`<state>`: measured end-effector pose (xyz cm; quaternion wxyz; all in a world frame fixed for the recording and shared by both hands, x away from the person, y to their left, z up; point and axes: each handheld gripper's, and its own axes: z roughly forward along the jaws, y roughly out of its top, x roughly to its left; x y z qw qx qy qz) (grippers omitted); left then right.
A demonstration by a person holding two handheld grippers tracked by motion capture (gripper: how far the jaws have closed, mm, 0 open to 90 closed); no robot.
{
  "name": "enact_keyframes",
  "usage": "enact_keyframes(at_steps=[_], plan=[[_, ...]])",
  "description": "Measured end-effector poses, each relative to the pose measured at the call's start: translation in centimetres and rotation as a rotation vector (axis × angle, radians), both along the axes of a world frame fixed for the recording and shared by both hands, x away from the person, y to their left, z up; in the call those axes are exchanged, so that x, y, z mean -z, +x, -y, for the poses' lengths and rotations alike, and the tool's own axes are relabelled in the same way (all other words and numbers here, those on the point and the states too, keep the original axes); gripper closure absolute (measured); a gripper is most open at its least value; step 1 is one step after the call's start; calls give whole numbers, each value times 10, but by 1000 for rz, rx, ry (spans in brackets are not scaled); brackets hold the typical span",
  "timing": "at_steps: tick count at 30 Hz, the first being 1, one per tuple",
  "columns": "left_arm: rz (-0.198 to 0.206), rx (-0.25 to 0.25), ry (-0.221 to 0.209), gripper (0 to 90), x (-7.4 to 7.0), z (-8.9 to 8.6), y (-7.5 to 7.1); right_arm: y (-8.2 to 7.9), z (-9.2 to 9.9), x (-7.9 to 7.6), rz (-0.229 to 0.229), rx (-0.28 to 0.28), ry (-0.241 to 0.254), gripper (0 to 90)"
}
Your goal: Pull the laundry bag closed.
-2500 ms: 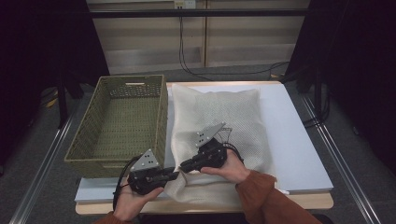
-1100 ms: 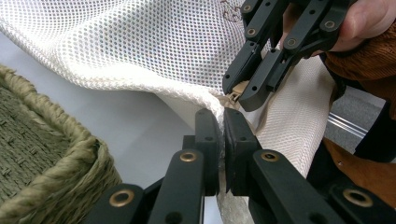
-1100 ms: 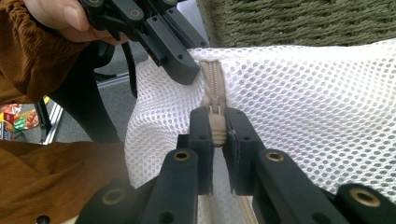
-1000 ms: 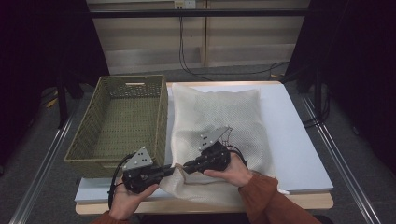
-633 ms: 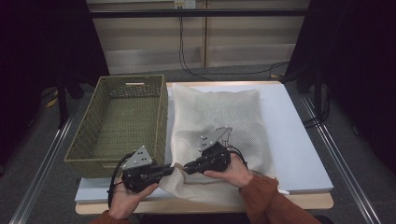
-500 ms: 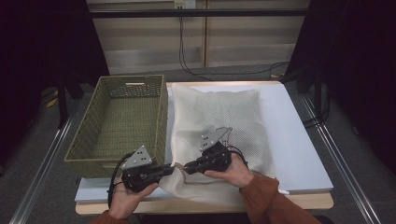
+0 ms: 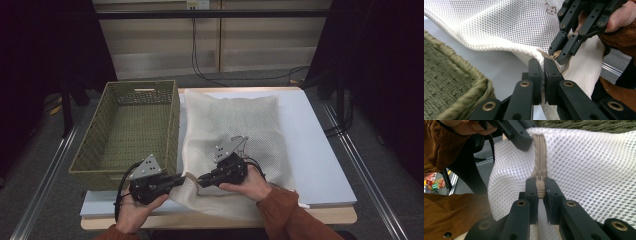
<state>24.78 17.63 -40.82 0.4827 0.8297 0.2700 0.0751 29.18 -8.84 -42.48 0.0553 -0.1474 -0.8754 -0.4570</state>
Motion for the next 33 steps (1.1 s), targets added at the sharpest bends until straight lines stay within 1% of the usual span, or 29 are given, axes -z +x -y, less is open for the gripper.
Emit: enact_keyframes(at_steps=[2,6,9,12,19,20,21,22,24,26,28,29,31,33], plan=[[-2,2,-4,860,1,-1,0,-1,1,-1,0,1,-1,830],[0,3,2,859,1,0,-1,-2,1,-1,10,2,-2,831],[13,-9,3,860,1,-2,-2,-2,2,-2,10,0,0,830],[4,-4,-2,860,2,-2,-2,-3,3,-2,9,1,0,830],[12,-6,8,859,-2,-4,-1,-5,6,-2,13,5,-6,830],[6,1,-2,860,-2,-4,0,-6,7,-3,21,12,-7,830],[14,-1,12,859,-2,-4,0,-6,7,-3,19,10,-5,830],[21,2,15,859,-3,-3,-1,-6,8,-3,19,9,-3,830],[18,2,12,859,-2,-3,-1,-5,8,-3,11,3,-3,830],[12,5,11,859,-1,-3,-2,-5,9,-2,14,5,-6,830],[12,-2,22,860,-2,-4,-2,-6,10,-1,14,8,-12,830],[12,-3,16,860,-2,-4,-1,-7,11,-1,16,7,-12,830],[-1,1,7,861,-1,-4,-1,-8,13,-1,13,7,-14,830],[4,6,10,861,-1,-2,-2,-9,16,-1,9,8,-11,830]])
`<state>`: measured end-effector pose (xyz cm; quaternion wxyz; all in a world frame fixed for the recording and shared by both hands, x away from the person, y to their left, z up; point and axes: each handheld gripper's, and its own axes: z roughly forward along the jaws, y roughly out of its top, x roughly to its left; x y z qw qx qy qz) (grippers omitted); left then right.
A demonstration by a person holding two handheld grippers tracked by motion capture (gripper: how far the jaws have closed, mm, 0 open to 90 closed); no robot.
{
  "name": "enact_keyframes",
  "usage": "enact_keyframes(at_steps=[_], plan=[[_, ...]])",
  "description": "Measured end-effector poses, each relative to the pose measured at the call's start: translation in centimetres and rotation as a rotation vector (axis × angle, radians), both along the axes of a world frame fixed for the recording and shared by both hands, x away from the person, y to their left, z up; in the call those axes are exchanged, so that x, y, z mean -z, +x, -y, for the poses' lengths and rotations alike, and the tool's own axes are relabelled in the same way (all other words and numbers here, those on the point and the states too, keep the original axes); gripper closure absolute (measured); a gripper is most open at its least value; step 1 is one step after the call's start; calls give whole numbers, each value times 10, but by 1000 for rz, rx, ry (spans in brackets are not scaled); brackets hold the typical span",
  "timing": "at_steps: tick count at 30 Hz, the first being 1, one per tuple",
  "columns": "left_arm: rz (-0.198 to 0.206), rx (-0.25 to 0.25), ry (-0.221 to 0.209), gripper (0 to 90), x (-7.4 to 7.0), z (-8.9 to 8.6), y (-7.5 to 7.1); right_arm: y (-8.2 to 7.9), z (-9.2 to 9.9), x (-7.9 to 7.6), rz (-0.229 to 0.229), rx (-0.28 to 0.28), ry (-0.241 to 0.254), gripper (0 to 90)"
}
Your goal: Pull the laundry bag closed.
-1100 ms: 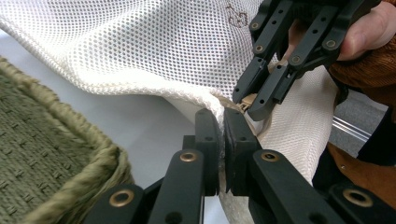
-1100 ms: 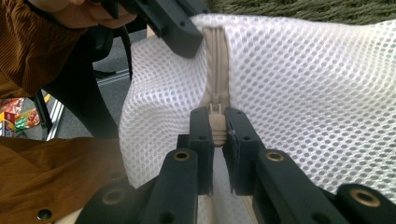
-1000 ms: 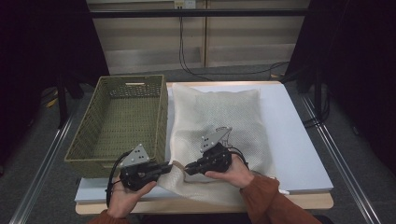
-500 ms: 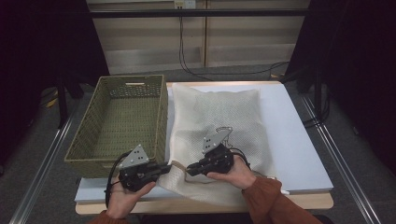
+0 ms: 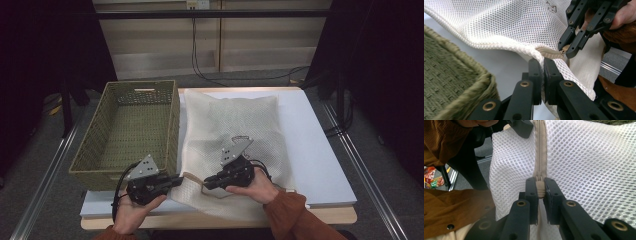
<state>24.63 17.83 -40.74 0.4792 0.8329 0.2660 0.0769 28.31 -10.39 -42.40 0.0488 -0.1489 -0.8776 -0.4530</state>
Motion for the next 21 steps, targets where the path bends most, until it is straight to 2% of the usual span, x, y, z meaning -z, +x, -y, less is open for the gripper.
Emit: enact_keyframes(at_steps=[3,5,9,21], plan=[[10,-2,1,860,-2,1,-1,-1,3,0,3,0,-2,830],[4,6,0,860,-2,1,-1,-1,5,0,-6,4,4,830],[-2,5,-12,860,-1,-1,0,-2,8,0,3,6,-4,830],[-3,2,-6,859,-1,-2,0,-5,19,2,6,24,-7,830]])
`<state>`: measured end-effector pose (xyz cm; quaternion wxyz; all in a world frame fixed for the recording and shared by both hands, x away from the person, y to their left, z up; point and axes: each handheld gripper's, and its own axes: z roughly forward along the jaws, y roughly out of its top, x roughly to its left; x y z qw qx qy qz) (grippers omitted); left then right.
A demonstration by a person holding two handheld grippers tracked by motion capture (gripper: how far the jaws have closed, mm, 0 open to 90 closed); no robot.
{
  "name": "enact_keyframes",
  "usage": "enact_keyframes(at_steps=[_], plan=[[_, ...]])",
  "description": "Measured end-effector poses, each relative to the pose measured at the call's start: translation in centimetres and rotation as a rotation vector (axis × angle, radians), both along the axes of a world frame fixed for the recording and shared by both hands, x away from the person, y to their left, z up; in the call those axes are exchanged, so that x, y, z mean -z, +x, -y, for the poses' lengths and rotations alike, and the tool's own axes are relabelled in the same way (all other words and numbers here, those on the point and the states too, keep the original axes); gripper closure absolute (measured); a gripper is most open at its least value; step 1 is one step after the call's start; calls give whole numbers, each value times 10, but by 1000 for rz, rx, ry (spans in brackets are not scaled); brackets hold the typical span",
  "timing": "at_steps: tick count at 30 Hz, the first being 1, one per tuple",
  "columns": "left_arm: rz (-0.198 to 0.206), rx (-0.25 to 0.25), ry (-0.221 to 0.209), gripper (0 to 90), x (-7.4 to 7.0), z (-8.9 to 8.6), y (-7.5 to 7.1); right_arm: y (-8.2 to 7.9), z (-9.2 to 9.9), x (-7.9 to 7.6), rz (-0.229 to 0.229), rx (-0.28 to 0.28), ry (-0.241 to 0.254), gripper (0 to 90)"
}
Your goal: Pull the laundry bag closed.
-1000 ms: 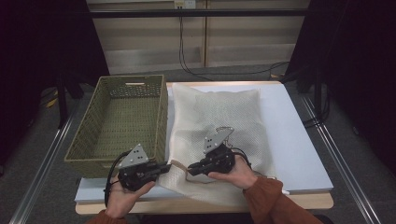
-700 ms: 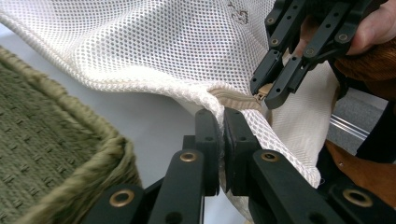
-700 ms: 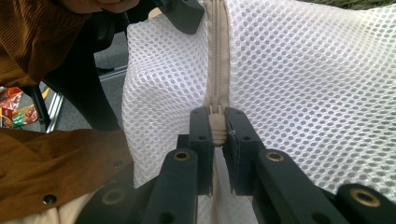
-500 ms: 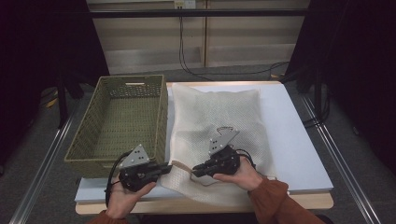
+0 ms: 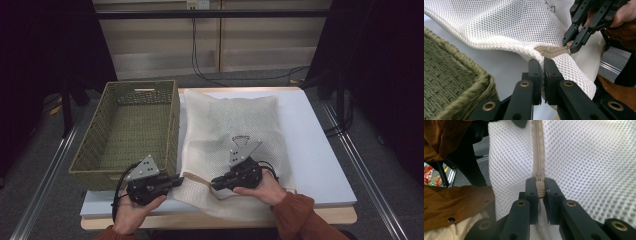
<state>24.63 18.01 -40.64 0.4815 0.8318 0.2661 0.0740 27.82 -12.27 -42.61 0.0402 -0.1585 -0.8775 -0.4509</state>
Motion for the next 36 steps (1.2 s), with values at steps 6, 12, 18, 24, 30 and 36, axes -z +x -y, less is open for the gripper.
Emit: enact_keyframes(at_steps=[6,12,18,24,30,36], plan=[[-3,1,-2,859,0,1,-2,-1,5,0,-5,7,3,830],[-2,-2,6,859,0,1,-1,-4,9,0,2,13,-2,829],[-8,-4,3,859,2,-1,0,-5,13,1,-6,20,-2,829],[-14,-3,-7,859,2,-1,0,-6,17,0,-7,33,6,830],[-9,1,-1,860,2,1,-1,-7,20,1,-3,35,-1,830],[-12,-6,-3,859,3,-1,0,-8,24,1,-7,36,-2,829]])
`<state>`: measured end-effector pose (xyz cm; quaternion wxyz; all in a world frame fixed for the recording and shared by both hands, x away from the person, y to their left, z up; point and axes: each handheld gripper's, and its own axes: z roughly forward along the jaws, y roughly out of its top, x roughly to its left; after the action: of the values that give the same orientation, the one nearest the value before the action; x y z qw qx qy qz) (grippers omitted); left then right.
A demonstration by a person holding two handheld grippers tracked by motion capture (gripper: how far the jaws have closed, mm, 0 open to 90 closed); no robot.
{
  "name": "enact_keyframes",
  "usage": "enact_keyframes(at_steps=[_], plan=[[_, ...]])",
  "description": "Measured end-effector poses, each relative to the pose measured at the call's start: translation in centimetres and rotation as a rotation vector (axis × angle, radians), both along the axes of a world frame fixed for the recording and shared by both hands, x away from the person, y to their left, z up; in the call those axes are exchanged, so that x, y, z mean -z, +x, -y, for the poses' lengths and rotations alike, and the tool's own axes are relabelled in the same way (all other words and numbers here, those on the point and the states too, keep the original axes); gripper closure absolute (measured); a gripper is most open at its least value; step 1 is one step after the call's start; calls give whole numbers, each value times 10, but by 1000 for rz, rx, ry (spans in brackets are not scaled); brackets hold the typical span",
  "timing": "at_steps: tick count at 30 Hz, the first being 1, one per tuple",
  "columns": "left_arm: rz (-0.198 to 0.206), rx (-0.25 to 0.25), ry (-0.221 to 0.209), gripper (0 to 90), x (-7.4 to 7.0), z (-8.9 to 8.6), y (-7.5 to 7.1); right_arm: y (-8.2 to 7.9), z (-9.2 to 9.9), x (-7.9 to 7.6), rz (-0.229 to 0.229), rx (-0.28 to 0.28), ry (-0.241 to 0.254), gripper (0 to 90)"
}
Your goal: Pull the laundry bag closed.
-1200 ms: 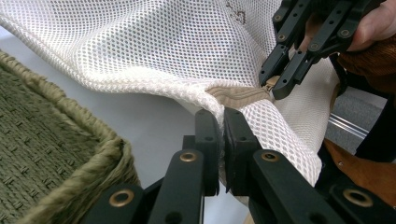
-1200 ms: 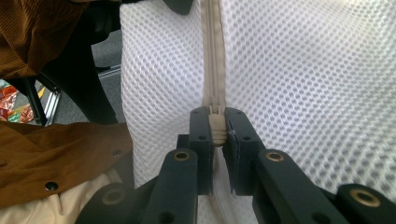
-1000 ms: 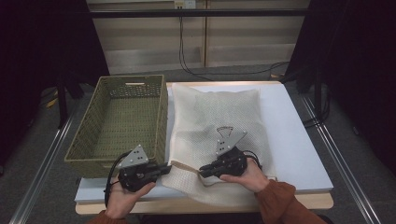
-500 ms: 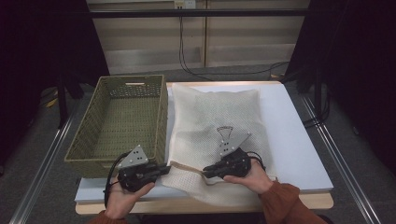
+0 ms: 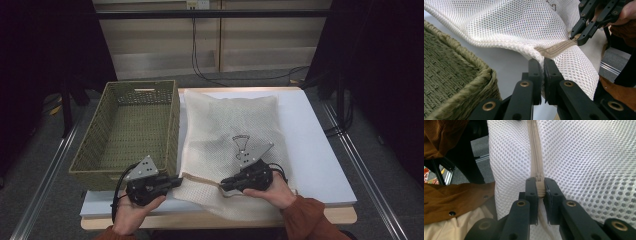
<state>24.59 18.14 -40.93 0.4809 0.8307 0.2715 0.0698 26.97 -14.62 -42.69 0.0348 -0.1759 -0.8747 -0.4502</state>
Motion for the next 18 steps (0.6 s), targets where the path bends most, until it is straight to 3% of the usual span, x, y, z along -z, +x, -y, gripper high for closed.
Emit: enact_keyframes(at_steps=[18], plan=[[14,0,14,858,-2,0,1,-1,4,0,4,5,-10,829]])
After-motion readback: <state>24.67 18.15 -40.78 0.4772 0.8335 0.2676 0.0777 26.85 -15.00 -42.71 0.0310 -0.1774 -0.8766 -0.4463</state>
